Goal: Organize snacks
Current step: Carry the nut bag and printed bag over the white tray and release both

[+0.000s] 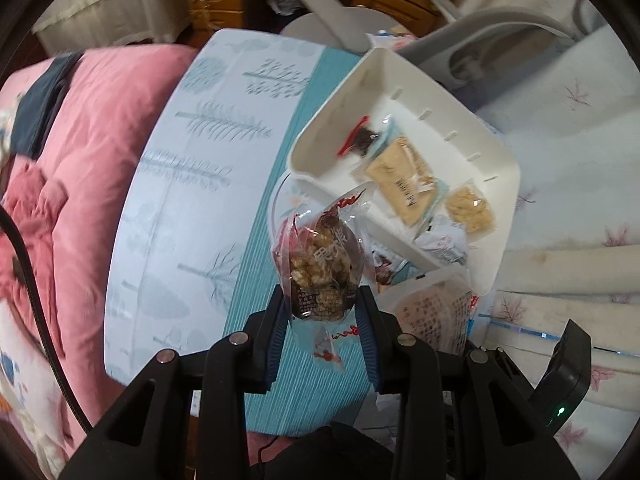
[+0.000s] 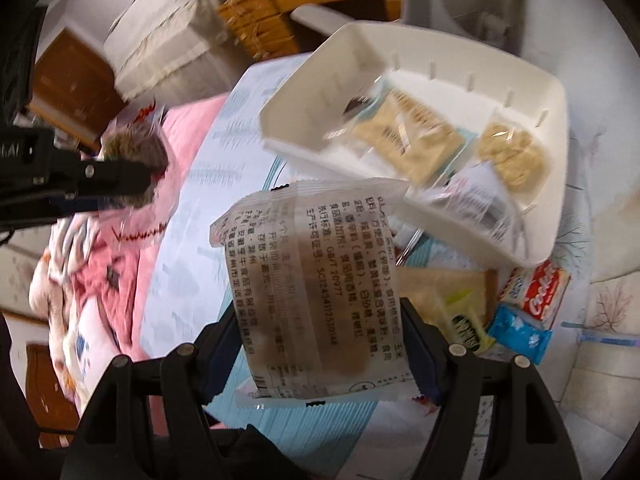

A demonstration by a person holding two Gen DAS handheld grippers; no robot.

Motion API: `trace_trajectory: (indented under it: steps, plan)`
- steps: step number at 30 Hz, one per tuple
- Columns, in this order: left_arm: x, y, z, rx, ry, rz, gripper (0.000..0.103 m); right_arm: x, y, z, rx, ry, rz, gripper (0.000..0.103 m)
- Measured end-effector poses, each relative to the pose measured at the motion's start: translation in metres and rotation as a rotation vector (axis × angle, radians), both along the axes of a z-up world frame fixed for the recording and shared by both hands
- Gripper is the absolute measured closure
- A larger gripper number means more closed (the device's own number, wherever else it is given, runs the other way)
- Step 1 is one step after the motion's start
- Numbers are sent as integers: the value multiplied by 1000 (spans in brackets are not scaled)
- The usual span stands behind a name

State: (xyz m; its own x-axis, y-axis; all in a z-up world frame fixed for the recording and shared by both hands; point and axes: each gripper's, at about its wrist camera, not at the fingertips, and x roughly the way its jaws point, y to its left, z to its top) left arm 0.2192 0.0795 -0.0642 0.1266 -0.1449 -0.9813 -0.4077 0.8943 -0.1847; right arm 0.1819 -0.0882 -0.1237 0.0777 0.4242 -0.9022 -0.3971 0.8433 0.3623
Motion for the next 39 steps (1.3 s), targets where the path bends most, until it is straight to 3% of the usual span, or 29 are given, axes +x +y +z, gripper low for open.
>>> trace_trajectory:
  steps: [7,10,15,26,30,39]
  plan:
    - [37,-2,-6,-28,2,-124,71,28,-10,5,36,-9,-202,30]
    - [53,-1,-16,-50,-10,-181,71,39,-16,3,95,8,-299,29]
    - [76,3,-31,-55,-75,-254,71,55,-19,-5,141,7,-434,29]
    - [115,6,-64,-110,-210,-369,71,75,-18,-28,89,-72,-599,29]
    - [119,4,-74,-125,-222,-393,71,83,-18,-29,95,-97,-646,28]
    - [109,6,-70,-140,-274,-443,70,90,-16,-32,102,-104,-709,20]
